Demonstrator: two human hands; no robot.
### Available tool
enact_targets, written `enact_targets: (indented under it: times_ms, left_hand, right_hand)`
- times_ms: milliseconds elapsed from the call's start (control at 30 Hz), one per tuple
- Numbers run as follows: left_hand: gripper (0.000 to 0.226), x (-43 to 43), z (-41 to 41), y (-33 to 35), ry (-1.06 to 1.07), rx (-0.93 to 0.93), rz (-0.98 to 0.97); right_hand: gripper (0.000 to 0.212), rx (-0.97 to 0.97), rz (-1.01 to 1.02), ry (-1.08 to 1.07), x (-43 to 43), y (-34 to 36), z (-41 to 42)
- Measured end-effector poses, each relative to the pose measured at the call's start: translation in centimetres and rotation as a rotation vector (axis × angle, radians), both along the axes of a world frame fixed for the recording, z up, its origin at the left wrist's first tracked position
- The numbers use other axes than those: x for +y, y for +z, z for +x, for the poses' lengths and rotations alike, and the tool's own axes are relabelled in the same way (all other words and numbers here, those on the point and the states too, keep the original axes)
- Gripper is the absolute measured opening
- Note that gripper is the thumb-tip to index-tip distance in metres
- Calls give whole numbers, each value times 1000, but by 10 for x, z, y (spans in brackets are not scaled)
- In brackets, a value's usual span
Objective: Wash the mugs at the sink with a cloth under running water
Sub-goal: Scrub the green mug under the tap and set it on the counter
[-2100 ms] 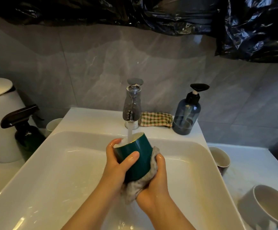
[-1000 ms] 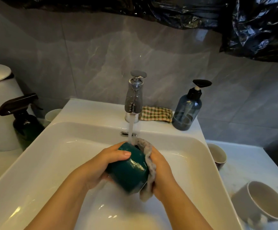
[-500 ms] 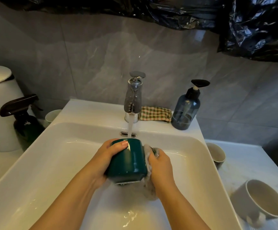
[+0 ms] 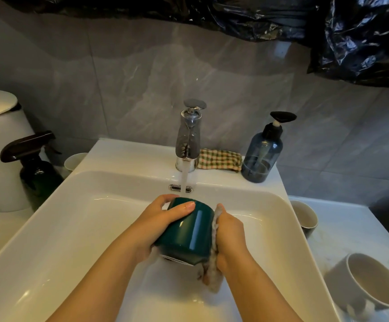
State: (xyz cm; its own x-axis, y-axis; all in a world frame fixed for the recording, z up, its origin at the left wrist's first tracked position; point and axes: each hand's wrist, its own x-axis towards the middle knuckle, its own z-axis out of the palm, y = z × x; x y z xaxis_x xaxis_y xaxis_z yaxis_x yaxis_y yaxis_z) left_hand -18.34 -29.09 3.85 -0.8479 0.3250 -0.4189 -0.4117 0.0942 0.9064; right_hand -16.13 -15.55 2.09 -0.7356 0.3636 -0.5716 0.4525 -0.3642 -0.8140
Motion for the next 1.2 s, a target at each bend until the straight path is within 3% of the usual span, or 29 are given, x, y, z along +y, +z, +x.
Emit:
enact_targets:
  times_ms: [67,200,267,400,467,600,667,767,900,933,1000,1033,1133,1200]
  left_hand:
    - [60,0,2,0,-71,23,-21]
    - [70,-3,4,-2,-44,6,63]
    - [74,-6,2,-5,56,-83,156]
    - [71,-11,-3,-10,158,-194,247]
    - [70,-13,-5,-11,168,-225,266]
    - [64,-13,-6,-9,222,-269,303]
    - [61,-15,-7,-7,253,-260,310]
    - [62,-23,-10,-7,268,-207,293]
    - [69,-26,-11,-7,192,-121,209]
    - [66,-23,-9,-6,166,-113,208]
    - [63,-19,-6,-5,116,-105,205]
    - [65,-17,-5,-6,99,-102,202]
    - [68,-15,-3,-8,109,-127,212]
    - [64,-16,-5,-9,138,-155,249]
  right_hand:
    - [48,-61,-103,-96,2,1,0]
    - [32,117,180,-19,-6,-3,1]
    - [25,240,105,72,-12,-2,4]
    - [44,313,-94,296,-14,7,9]
    - [48,349,-96,395,-5,9,11]
    - [62,365,356,615,3,6,16]
    - [49,304,663,620,10,6,15]
    - [17,312,747,484,24,14,13]
    - [17,379,868,198,27,10,12]
    - [29,405,836,195,23,12,13]
    - [63,467,554,302,14,18,14]
    - [70,442,413,364,10,22,15]
    - [31,386,265,361,2,29,19]
    - [25,414,294,223,3,22,16]
